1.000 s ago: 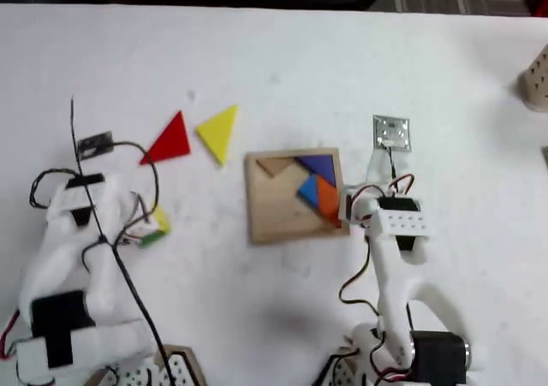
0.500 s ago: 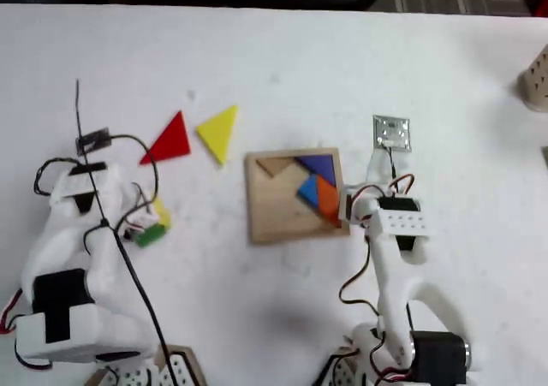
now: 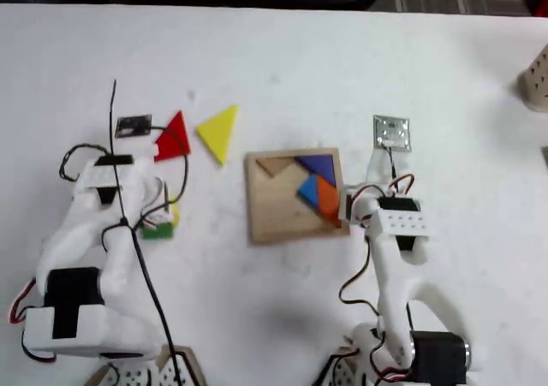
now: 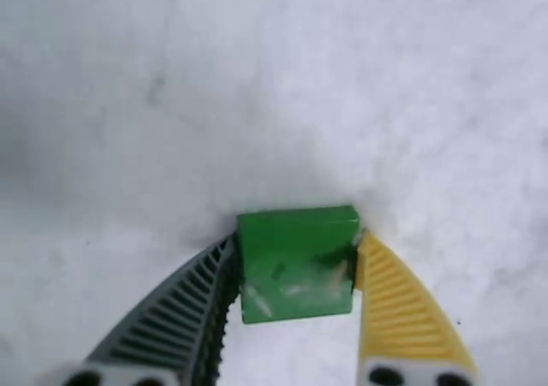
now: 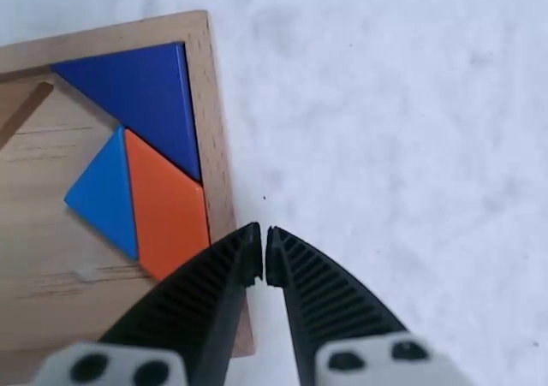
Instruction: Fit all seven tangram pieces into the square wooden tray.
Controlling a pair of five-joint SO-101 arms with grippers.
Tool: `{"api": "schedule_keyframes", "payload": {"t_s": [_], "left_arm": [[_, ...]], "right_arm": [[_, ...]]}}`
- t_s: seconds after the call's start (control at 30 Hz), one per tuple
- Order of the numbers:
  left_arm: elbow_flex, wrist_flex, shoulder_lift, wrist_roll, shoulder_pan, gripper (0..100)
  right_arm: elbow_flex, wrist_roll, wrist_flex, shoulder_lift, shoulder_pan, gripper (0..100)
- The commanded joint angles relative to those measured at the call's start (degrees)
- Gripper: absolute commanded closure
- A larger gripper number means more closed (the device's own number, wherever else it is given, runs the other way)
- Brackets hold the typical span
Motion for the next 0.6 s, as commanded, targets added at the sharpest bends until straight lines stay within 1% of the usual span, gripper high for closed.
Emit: {"api": "schedule_keyframes", "payload": {"t_s": [0.0, 0.13, 0.37, 0.57], "left_arm": [[-1.76, -0.53, 1.01, -0.7, 3.12, 85], [-2.9, -0.44, 1.01, -0.53, 3.56, 85], [-4.84, 2.37, 0.92, -0.35, 9.63, 85], [-8.09, 3.96, 0.92, -0.18, 11.47, 85]], "right_arm": [[-1.76, 0.79, 0.13, -1.8, 0.75, 98.1], [-1.76, 0.79, 0.13, -1.8, 0.84, 98.1], [-1.85, 0.79, 0.13, -1.8, 0.84, 98.1], [-1.85, 0.79, 0.13, -1.8, 0.92, 98.1]]}}
